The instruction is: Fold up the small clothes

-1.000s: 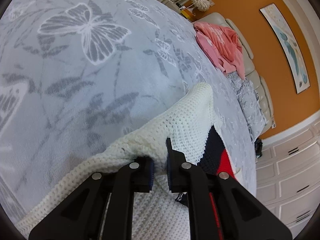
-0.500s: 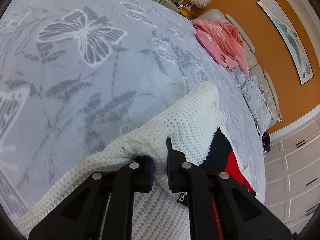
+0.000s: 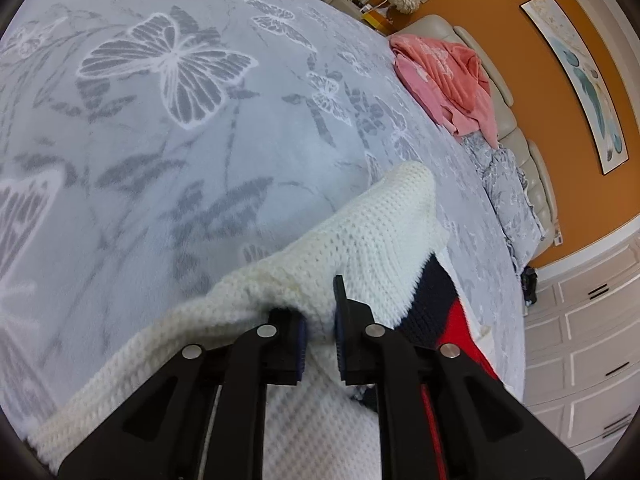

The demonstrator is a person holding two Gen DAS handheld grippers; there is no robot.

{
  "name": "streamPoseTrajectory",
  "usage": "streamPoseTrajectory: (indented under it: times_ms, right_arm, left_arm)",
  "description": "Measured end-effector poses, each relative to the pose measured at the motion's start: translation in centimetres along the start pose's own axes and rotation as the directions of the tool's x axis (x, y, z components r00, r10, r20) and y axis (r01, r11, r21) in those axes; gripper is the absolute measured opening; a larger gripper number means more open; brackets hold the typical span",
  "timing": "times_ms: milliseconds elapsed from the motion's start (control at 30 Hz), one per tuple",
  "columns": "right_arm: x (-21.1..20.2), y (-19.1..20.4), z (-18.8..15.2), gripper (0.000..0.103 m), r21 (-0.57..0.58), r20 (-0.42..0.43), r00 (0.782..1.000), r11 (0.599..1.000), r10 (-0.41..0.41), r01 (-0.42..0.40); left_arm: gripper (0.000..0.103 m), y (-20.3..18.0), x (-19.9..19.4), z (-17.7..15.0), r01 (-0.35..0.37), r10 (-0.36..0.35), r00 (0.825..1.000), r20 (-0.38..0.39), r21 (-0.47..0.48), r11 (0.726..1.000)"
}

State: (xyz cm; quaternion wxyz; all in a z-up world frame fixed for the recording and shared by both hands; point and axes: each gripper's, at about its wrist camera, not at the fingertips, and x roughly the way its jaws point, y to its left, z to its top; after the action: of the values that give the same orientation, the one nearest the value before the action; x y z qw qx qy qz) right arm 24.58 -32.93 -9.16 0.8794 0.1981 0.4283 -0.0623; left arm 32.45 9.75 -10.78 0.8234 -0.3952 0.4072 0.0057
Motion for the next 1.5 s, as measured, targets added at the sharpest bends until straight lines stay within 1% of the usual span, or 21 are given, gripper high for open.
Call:
streamPoseTrajectory:
  times_ms: [67,167,233,300,367,467,533,567,600,667,700,733,767,800,833,867,1033,1067,1167,1333,1500]
  right_arm:
    - [-2.8,-0.4,-2.7,0.059,-0.009,-0.039,0.999,1.000,-0.008,0.008]
    - [-6.8,-1.8,-7.9,0.062,0.004,-0.155,0.988,1.000,0.015,-0.015]
    - [-9.2,-3.2,-11.7,0.066,0.039,-0.222,0.975,0.999,0.027,-0.019]
    - [-10.6,-4.3,-14.9,0.067,0.100,-0.281,0.956,0.994,0.079,-0.053]
    - [-10.9,-5.0,-17.5,0.067,0.161,-0.337,0.933,0.984,0.129,-0.077]
    - [-10.4,-4.6,-20.2,0.068,0.209,-0.380,0.906,0.972,0.185,-0.111]
    - [-10.1,-3.7,-20.4,0.070,0.166,-0.379,0.913,0.982,0.151,-0.093]
    - [-9.9,-3.2,-20.2,0.075,0.160,-0.373,0.914,0.982,0.158,-0.105]
    - [-9.8,-2.9,-20.4,0.076,0.174,-0.368,0.912,0.977,0.180,-0.122]
    - [-9.4,-2.5,-20.7,0.076,0.182,-0.362,0.916,0.976,0.176,-0.115]
    - [-9.4,-2.2,-20.7,0.076,0.168,-0.355,0.920,0.979,0.168,-0.114]
    - [-9.4,-1.9,-20.7,0.069,0.154,-0.347,0.924,0.982,0.158,-0.110]
    - [-9.4,-1.7,-20.7,0.028,0.136,-0.336,0.931,0.986,0.142,-0.101]
    - [-9.2,-1.6,-20.7,0.008,0.143,-0.348,0.925,0.984,0.151,-0.107]
    - [-9.0,-1.7,-20.7,0.010,0.176,-0.356,0.916,0.976,0.182,-0.126]
    - [-9.6,-1.8,-20.4,0.009,0.185,-0.331,0.924,0.974,0.190,-0.134]
    - [-15.0,-2.7,-18.3,0.008,0.148,-0.213,0.961,0.978,0.179,-0.149]
    - [-16.4,-3.2,-18.0,0.008,0.137,-0.195,0.966,0.980,0.169,-0.144]
    - [-19.7,-5.0,-18.3,0.007,0.113,-0.159,0.977,0.986,0.143,-0.126]
    - [-21.8,-6.8,-21.4,0.006,0.086,-0.191,0.979,0.995,0.072,-0.056]
    - [-22.6,-9.5,-23.7,0.005,0.125,-0.223,0.973,0.992,0.062,-0.035]
  left_arm:
    - [0.016,0.1,-1.5,-1.0,0.015,-0.014,0.999,-0.052,0.024,1.000]
    - [0.020,1.3,-6.3,-3.4,0.026,-0.011,0.994,-0.109,0.132,0.991]
    - [0.030,3.5,-11.2,-5.2,0.019,0.002,0.993,-0.120,0.175,0.984]
    - [0.055,5.9,-14.8,-6.5,-0.047,0.070,0.991,-0.110,0.200,0.979]
    - [0.063,9.3,-18.2,-7.8,-0.127,0.149,0.983,-0.109,0.186,0.974]
    - [0.063,13.1,-19.7,-9.8,-0.142,0.165,0.962,-0.215,0.119,0.983]
    - [0.064,13.9,-20.2,-10.0,-0.110,0.124,0.964,-0.237,0.070,0.991]
    - [0.071,13.9,-20.2,-10.0,-0.090,0.103,0.966,-0.238,0.067,0.994]
    - [0.077,13.9,-19.8,-10.2,-0.084,0.098,0.961,-0.257,0.066,0.994]
    - [0.078,13.5,-19.1,-10.7,-0.109,0.130,0.954,-0.269,0.092,0.990]
    - [0.077,13.0,-18.9,-10.8,-0.127,0.154,0.951,-0.270,0.114,0.985]
    - [0.073,12.7,-18.7,-10.8,-0.138,0.169,0.946,-0.278,0.130,0.982]
    - [0.053,12.4,-18.5,-11.0,-0.135,0.172,0.940,-0.294,0.140,0.981]
    - [0.017,12.2,-18.2,-11.2,-0.131,0.171,0.930,-0.324,0.142,0.981]
    - [0.013,12.4,-17.6,-11.5,-0.125,0.161,0.909,-0.383,0.118,0.985]
    - [0.012,12.4,-17.8,-11.5,-0.118,0.144,0.909,-0.392,0.088,0.989]
    - [0.010,10.1,-22.7,-10.9,-0.071,0.106,0.937,-0.333,0.114,0.991]
    - [0.005,10.0,-23.6,-10.9,-0.064,0.099,0.938,-0.333,0.116,0.991]
    - [0.005,9.5,-26.0,-12.0,-0.037,0.080,0.931,-0.357,0.128,0.991]
    - [0.005,10.5,-28.0,-16.1,-0.070,0.135,0.907,-0.399,0.174,0.982]
    - [0.005,12.3,-29.5,-18.8,-0.102,0.164,0.890,-0.426,0.165,0.981]
